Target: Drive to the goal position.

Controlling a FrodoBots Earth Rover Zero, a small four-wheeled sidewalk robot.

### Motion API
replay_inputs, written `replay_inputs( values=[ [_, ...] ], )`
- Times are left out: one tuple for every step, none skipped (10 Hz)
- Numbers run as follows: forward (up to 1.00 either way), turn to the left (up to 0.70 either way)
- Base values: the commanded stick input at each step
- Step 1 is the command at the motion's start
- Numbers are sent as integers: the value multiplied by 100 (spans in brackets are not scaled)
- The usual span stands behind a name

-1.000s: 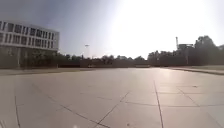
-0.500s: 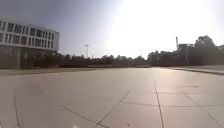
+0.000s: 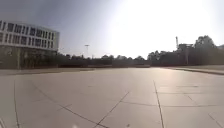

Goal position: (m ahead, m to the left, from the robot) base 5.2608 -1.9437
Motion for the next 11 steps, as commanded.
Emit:
replay_inputs(
  values=[
    [7, 0],
    [6, 0],
    [6, 0],
    [7, 0],
    [7, 0],
    [7, 0],
    [7, 0],
    [6, 0],
    [6, 0],
    [7, 1],
    [7, 1]
  ],
)
